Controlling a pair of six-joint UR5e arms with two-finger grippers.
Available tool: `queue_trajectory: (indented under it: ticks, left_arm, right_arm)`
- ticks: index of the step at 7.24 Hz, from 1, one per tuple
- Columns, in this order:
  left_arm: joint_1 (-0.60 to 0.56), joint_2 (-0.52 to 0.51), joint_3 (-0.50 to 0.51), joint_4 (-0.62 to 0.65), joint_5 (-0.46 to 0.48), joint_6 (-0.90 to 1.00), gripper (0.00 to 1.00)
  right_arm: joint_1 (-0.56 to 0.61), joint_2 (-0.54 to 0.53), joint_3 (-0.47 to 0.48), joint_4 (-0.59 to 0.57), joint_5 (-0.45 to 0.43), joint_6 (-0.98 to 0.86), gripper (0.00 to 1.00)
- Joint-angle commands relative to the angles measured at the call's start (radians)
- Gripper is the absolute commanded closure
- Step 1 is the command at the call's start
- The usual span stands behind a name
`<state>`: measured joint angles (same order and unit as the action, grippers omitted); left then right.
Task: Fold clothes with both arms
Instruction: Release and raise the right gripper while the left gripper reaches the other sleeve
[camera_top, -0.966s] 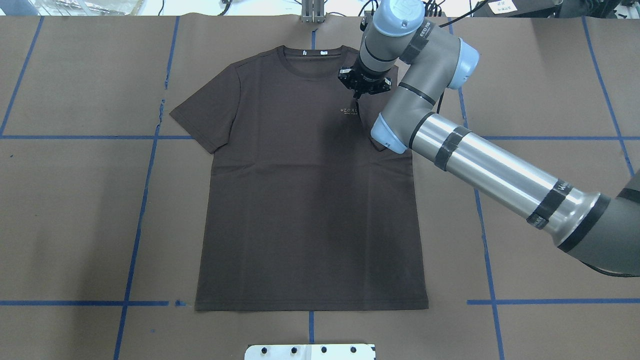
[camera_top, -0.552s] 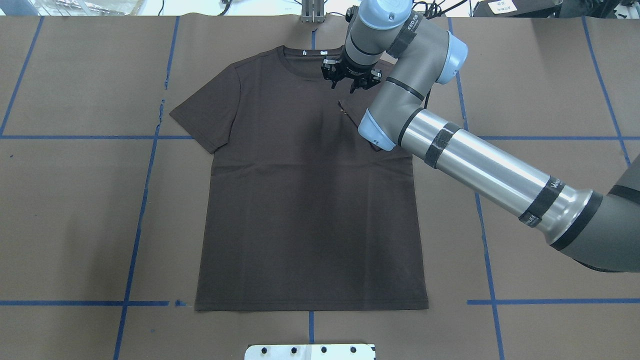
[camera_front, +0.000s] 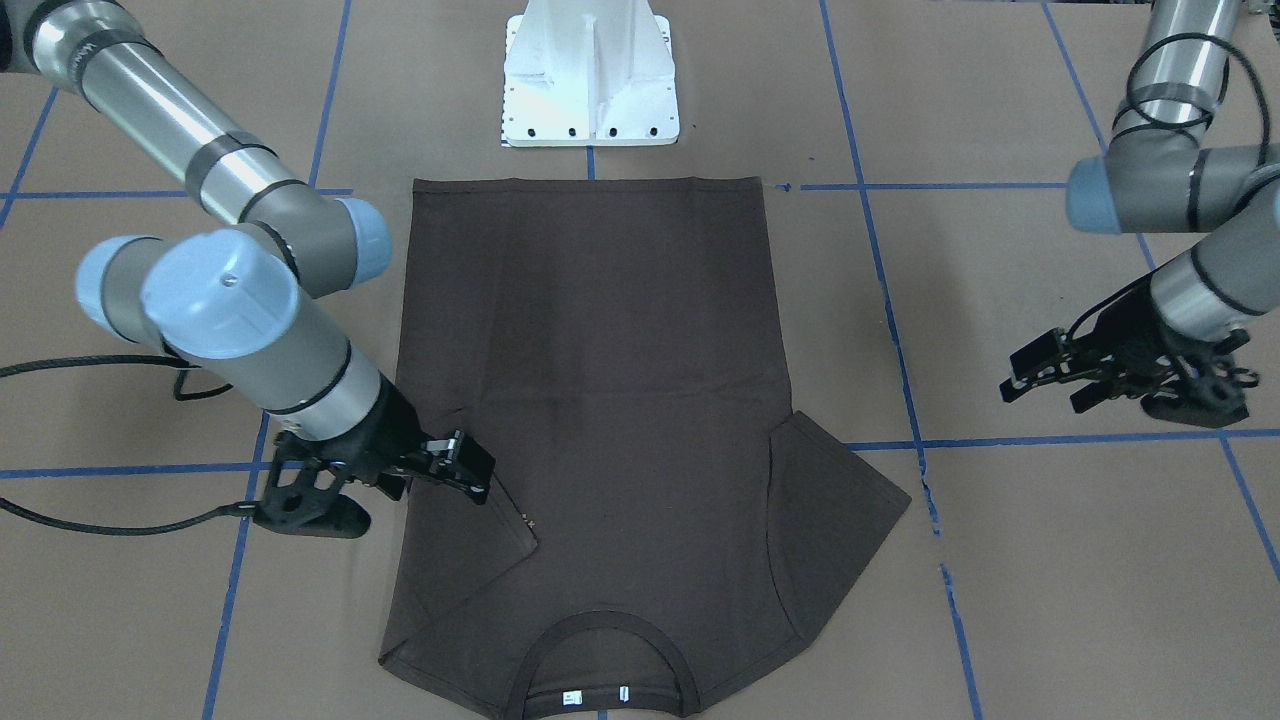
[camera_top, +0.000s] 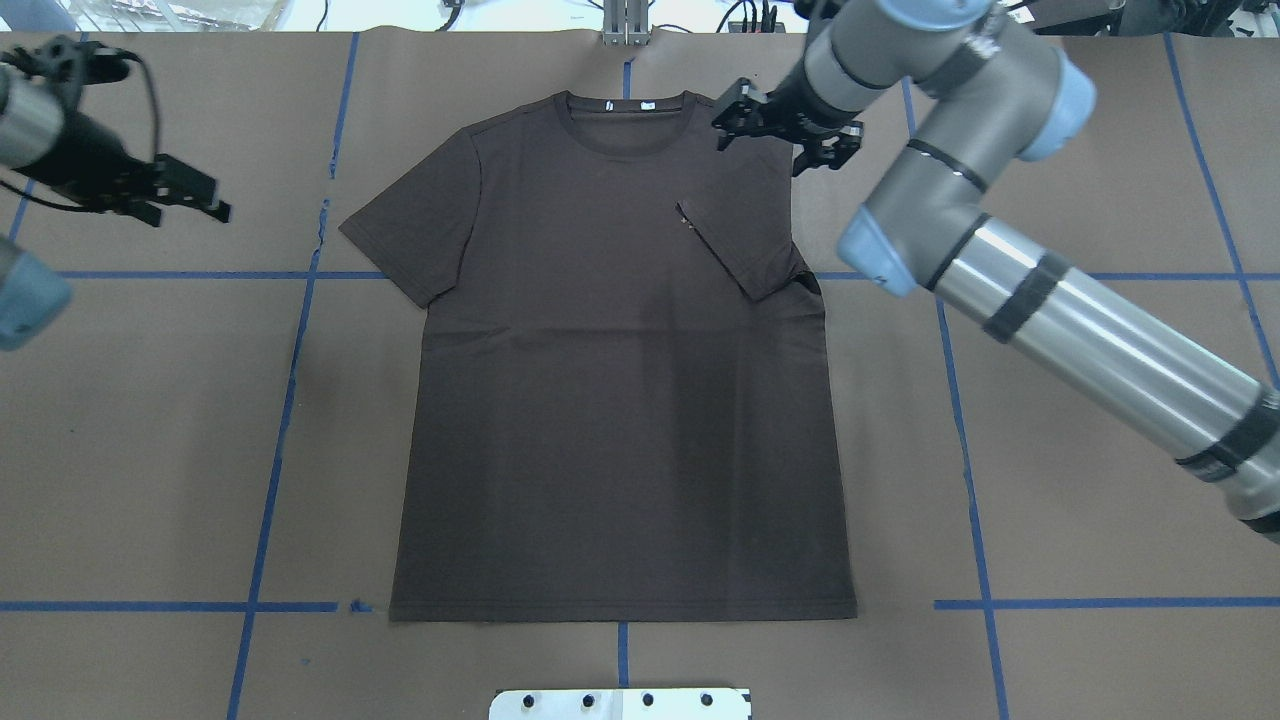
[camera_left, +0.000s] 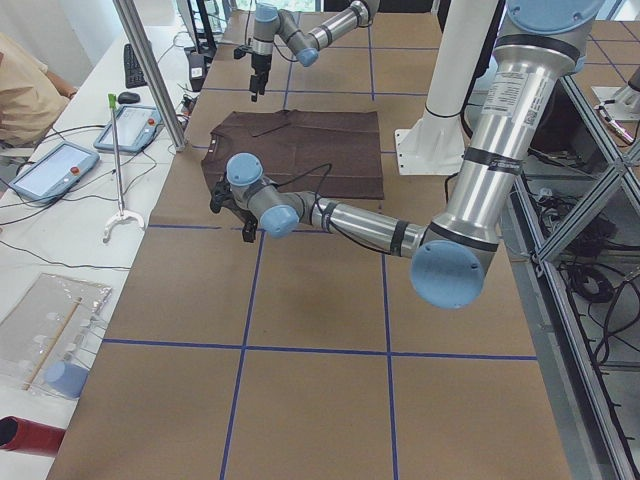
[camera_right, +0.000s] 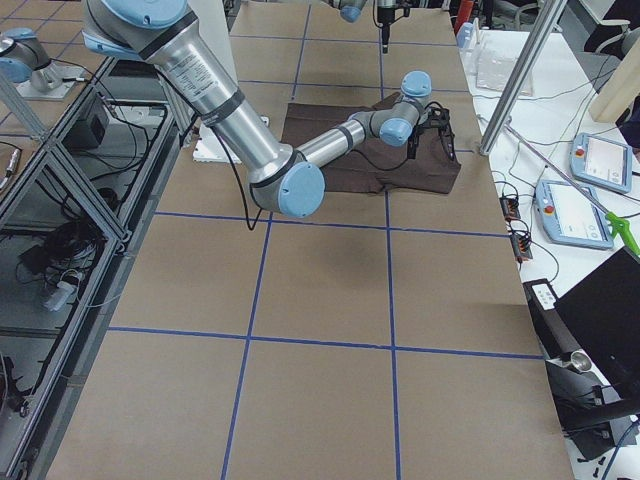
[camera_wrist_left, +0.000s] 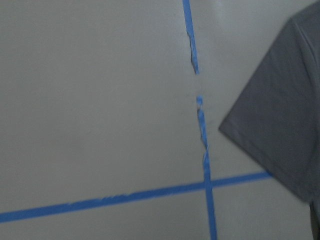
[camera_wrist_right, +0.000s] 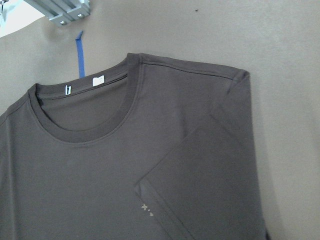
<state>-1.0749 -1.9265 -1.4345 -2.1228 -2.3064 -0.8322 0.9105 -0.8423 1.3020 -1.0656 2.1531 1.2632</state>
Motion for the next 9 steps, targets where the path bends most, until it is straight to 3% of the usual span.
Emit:
queue_trajectory:
  ticks: [1,3,6,7,9]
  left_arm:
    - [0.073,-0.147,0.145,0.000,0.076,-0.134,0.04]
    - [0.139,-0.186,0.169,0.001,0.163,-0.258,0.10]
    - [0.187,-0.229,0.262,-0.035,0.249,-0.283,0.23]
    - [0.187,-0.230,0.311,-0.095,0.255,-0.285,0.26]
    - [0.187,-0.244,0.318,-0.106,0.255,-0.286,0.36]
  right_arm:
    - [0.044,-0.060,0.049,0.004,0.037,-0.010,0.00]
    - [0.048,-0.063,0.048,0.004,0.037,-0.008,0.00]
    - [0.047,-0.061,0.048,0.004,0.037,-0.007,0.00]
    - [0.047,-0.063,0.046,0.004,0.036,-0.008,0.00]
    - [0.047,-0.063,0.042,0.004,0.036,-0.011,0.00]
